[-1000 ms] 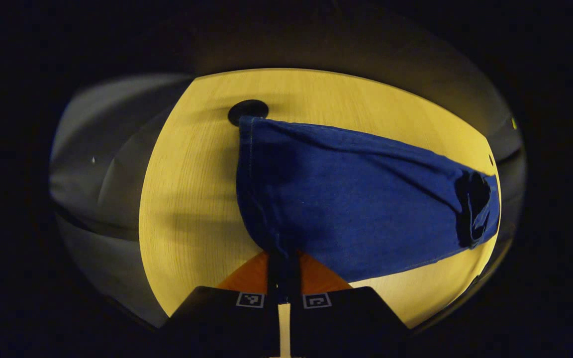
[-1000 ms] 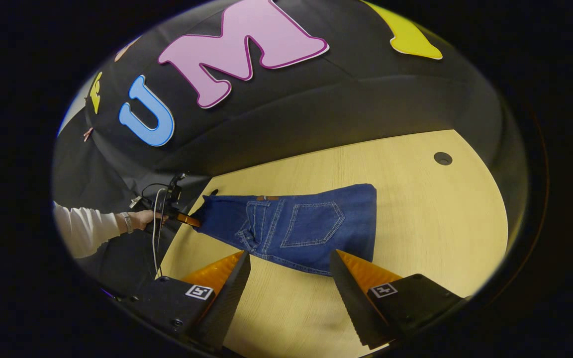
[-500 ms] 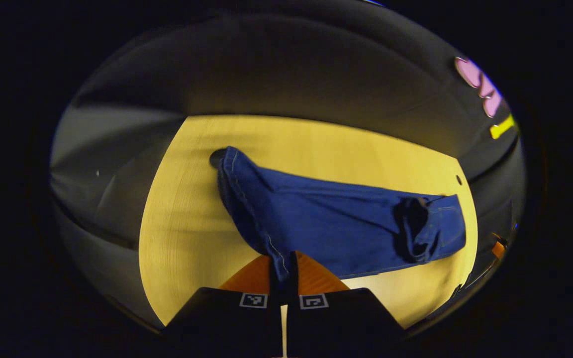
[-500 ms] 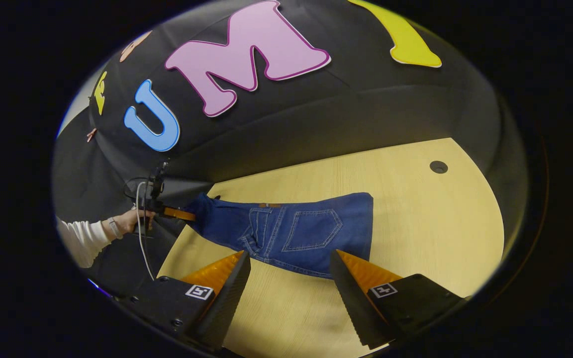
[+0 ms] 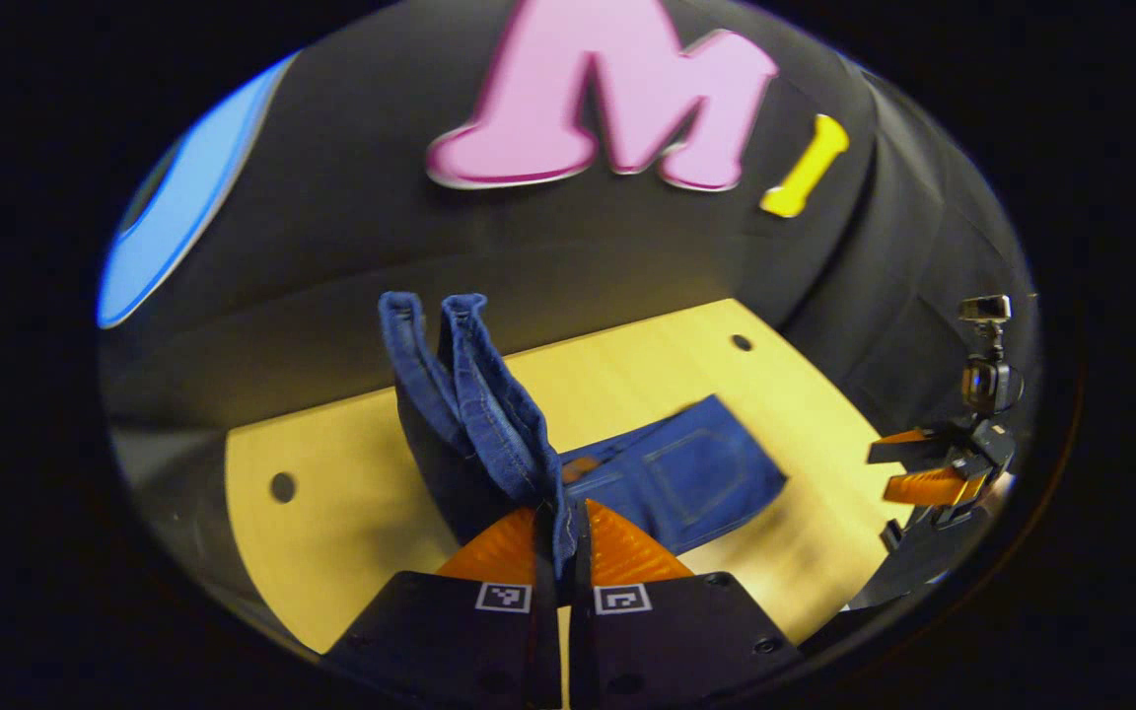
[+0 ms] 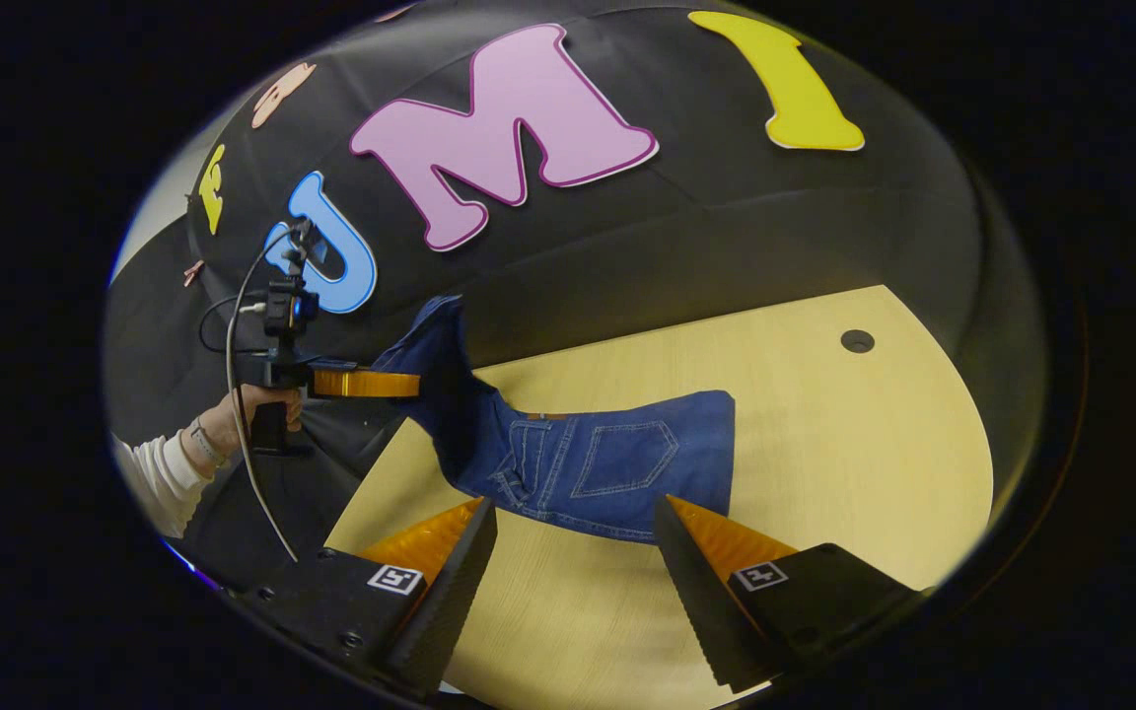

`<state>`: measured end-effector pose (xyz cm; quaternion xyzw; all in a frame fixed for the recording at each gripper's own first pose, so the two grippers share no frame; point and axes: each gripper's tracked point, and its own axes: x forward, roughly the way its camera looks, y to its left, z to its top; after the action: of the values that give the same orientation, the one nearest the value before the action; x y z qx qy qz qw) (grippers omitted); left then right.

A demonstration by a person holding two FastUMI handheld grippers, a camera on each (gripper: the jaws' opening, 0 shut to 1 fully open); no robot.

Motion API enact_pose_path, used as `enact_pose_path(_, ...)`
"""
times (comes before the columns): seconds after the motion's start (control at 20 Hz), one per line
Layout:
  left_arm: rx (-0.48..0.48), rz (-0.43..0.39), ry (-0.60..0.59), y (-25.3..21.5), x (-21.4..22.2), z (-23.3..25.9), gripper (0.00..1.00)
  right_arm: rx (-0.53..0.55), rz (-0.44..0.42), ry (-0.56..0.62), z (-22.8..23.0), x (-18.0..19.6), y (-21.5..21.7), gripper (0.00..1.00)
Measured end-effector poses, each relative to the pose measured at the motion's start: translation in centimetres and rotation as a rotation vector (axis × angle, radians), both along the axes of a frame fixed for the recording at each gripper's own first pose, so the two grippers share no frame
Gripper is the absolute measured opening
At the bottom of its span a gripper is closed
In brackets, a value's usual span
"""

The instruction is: Grasp the waist and the cuffs of the jeans and fold them to make the two legs overlap; first hold the waist and fold one-third of the jeans toward the cuffs, then hold the cuffs and fold the remaining one-third in the same direction to finish folding.

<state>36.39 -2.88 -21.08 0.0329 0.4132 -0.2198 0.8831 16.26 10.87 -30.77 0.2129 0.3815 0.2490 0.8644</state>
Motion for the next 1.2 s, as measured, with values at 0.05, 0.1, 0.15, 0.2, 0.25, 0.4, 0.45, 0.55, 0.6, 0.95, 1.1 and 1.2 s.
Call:
enact_pose_path(0.05,-0.044,-0.048,0.002,-3.6,0.0,-0.4,0.09,0.0,-0.013,0.002,0.0,-0.5,-0.6,0.98)
enact_pose_path(0.1,-0.08,-0.091,0.004,-6.5,0.3,-0.6,0.09,0.0,-0.027,0.004,-0.1,-0.9,-1.4,0.98)
enact_pose_path(0.15,-0.097,-0.122,0.015,-8.6,0.8,-1.5,0.09,-0.005,-0.044,0.008,-0.1,-1.6,-2.3,0.98)
enact_pose_path(0.2,-0.097,-0.151,0.033,-10.3,1.2,-2.6,0.09,-0.011,-0.058,0.011,-0.2,-2.0,-3.1,0.98)
enact_pose_path(0.25,-0.083,-0.168,0.04,-11.8,1.7,-3.8,0.09,-0.016,-0.068,0.013,-0.3,-2.6,-3.9,0.98)
enact_pose_path(0.4,0.001,-0.153,0.1,-14.5,1.4,-9.7,0.09,-0.065,-0.092,0.002,-0.6,-4.1,-6.9,0.98)
enact_pose_path(0.45,0.031,-0.13,0.127,-14.7,0.9,-11.4,0.09,-0.08,-0.098,-0.002,-0.8,-4.4,-7.8,0.98)
enact_pose_path(0.55,0.071,-0.086,0.215,-14.7,0.0,-14.7,0.1,-0.089,-0.102,0.005,-1.1,-5.1,-8.9,0.98)
enact_pose_path(0.6,0.082,-0.076,0.24,-14.3,-0.6,-15.5,0.13,-0.087,-0.099,0.012,-1.4,-5.2,-9.2,0.98)
enact_pose_path(0.95,0.035,-0.005,0.255,-16.3,-4.2,-16.4,0.83,-0.158,-0.076,-0.058,-2.4,-3.5,-9.9,0.98)
enact_pose_path(1.1,0.033,0.023,0.117,-15.9,-5.1,-12.8,0.92,-0.164,-0.117,-0.15,0.0,-2.3,-9.6,0.98)
enact_pose_path(1.2,0.035,0.034,0.0,-15.6,-5.9,-9.4,0.98,-0.191,-0.145,-0.222,2.0,-1.9,-10.0,0.98)
